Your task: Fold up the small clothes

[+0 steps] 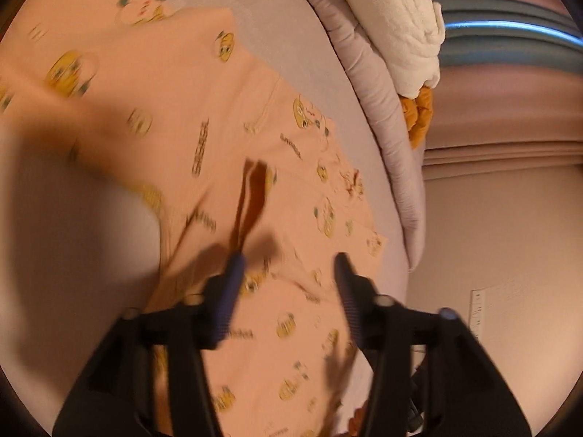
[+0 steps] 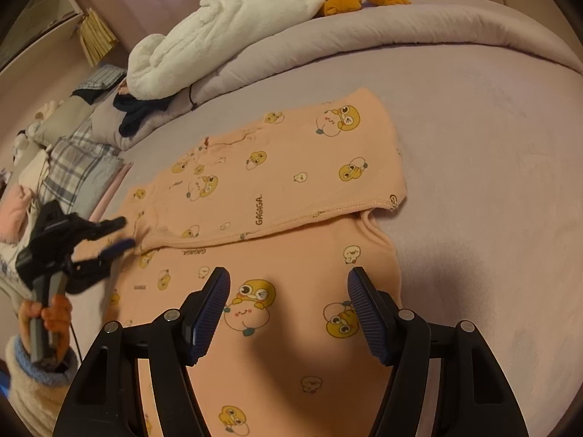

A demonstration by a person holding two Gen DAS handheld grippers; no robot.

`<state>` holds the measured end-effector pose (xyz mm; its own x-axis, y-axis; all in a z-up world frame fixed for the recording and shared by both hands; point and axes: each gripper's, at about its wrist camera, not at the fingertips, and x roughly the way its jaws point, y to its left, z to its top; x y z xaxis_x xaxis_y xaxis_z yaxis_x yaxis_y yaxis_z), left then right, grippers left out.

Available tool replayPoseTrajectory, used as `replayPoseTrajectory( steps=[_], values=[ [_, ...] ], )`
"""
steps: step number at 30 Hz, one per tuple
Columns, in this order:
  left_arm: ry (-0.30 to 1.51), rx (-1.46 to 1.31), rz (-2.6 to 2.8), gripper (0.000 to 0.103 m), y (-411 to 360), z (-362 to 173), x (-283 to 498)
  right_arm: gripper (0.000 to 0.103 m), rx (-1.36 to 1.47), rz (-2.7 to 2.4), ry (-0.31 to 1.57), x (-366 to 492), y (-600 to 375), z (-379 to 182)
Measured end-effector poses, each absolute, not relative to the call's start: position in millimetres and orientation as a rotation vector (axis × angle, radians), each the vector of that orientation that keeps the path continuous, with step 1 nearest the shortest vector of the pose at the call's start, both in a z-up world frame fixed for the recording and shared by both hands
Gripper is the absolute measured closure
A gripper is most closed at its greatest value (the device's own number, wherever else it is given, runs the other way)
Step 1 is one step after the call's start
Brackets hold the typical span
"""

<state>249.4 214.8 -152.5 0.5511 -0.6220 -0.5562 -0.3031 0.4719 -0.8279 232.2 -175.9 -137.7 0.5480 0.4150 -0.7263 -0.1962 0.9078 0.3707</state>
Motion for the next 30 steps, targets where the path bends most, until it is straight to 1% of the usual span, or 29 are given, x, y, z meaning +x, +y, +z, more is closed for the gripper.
replayPoseTrajectory(
  steps=[4, 8, 9, 11, 12, 13, 14, 15, 18, 25, 30],
  values=[
    [1.016, -1.2, -0.286, 0.05, 204.2, -159.1, 246.1, 0.036, 0.274, 0.386, 0.925, 230.8, -173.8, -138.9],
    [1.037, -1.223, -0.255, 0.05, 185.7, -176.2, 261.7, 0.036, 0.276, 0.395, 0.922, 227.8, -173.5, -137.6],
    [1.024, -1.26, -0.262, 0.051, 183.5, -182.1, 265.1, 0.036, 0.279, 0.397, 0.919, 226.6, -175.1, -136.9],
    [0.995, -1.274, -0.25, 0.057, 183.9, -184.4, 269.5, 0.036, 0.284, 0.398, 0.917, 225.2, -177.8, -136.8],
    [0.975, -1.279, -0.248, 0.057, 183.9, -183.5, 273.0, 0.036, 0.285, 0.395, 0.918, 225.4, -179.2, -137.3],
    [0.955, -1.285, -0.247, 0.062, 184.3, -182.6, 276.5, 0.036, 0.286, 0.392, 0.92, 225.4, -179.6, -137.9],
    [0.951, -1.28, -0.242, 0.083, 185.0, -182.1, 279.7, 0.036, 0.288, 0.389, 0.923, 225.9, -180.0, -138.4],
    [0.97, -1.26, -0.236, 0.098, 183.8, -182.6, 283.9, 0.036, 0.292, 0.388, 0.926, 226.7, -180.7, -139.5],
    [1.001, -1.188, -0.22, 0.098, 180.8, -180.8, 287.1, 0.036, 0.291, 0.386, 0.934, 228.1, -179.5, -141.7],
    [0.905, -1.081, -0.181, 0.098, 199.5, -148.0, 279.3, 0.036, 0.287, 0.365, 0.925, 231.6, -184.3, -140.3],
    [0.912, -1.028, -0.159, 0.098, 210.7, -144.1, 279.0, 0.036, 0.291, 0.347, 0.915, 232.9, -189.4, -139.5]
  ],
)
